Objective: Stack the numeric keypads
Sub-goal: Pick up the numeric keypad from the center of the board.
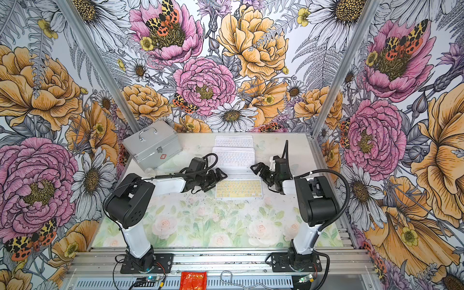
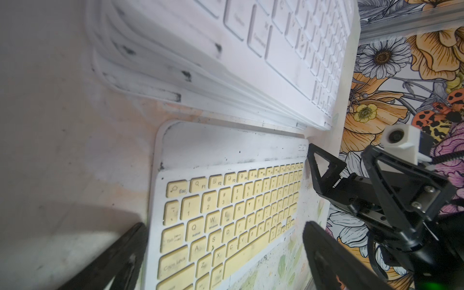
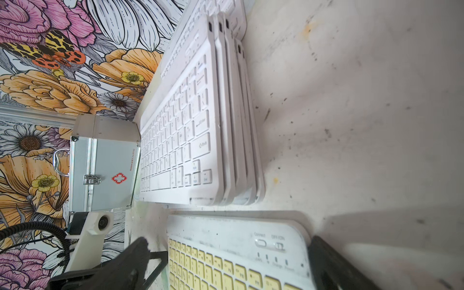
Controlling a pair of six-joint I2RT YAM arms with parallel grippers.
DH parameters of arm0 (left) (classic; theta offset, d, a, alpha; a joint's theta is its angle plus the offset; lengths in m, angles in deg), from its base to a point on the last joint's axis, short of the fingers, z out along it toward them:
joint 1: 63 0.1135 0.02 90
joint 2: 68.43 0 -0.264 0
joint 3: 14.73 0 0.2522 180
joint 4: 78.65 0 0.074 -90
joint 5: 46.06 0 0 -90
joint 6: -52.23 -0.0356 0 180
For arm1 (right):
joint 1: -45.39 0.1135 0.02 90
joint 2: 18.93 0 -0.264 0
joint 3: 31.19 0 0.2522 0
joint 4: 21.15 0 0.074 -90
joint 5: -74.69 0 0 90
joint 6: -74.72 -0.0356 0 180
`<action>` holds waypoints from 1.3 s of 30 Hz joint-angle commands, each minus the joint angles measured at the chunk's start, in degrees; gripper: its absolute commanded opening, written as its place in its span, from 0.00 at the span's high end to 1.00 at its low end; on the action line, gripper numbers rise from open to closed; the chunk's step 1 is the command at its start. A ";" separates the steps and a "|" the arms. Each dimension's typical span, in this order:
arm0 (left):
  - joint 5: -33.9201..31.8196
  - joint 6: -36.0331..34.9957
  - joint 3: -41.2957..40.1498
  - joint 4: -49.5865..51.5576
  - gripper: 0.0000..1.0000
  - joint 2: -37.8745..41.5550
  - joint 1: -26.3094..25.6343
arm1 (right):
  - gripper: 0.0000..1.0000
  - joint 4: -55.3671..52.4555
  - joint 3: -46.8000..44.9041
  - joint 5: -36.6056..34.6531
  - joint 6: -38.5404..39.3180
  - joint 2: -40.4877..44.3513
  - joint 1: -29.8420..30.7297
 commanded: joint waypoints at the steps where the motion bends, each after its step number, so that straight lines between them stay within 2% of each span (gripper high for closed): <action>1: 0.60 0.98 -2.10 5.04 0.01 -4.17 0.03 | 0.00 3.21 -0.78 4.33 -1.10 2.25 0.68; 7: 4.40 4.36 -3.26 -0.60 0.01 -3.90 0.47 | 0.00 4.17 -2.95 5.86 -1.31 7.13 0.86; 12: 4.71 5.97 -2.65 -3.09 0.01 -4.62 0.14 | 0.00 6.27 -4.22 8.23 -2.31 11.61 1.34; 18: 6.40 10.31 -3.19 -9.27 0.01 -5.76 -0.44 | 0.00 12.74 -5.48 8.55 -7.13 13.75 2.17; 24: 4.59 17.64 -7.18 -20.44 0.01 -4.91 -1.62 | 0.00 15.54 -5.39 3.01 -13.42 11.92 3.97; 31: 2.95 21.89 -8.08 -26.61 0.01 -6.01 -3.66 | 0.01 28.32 -5.47 -3.23 -25.56 6.00 6.17; 39: 1.88 22.07 -8.86 -26.56 0.01 -5.48 -3.80 | 0.01 25.35 -6.36 -9.75 -26.47 8.75 7.25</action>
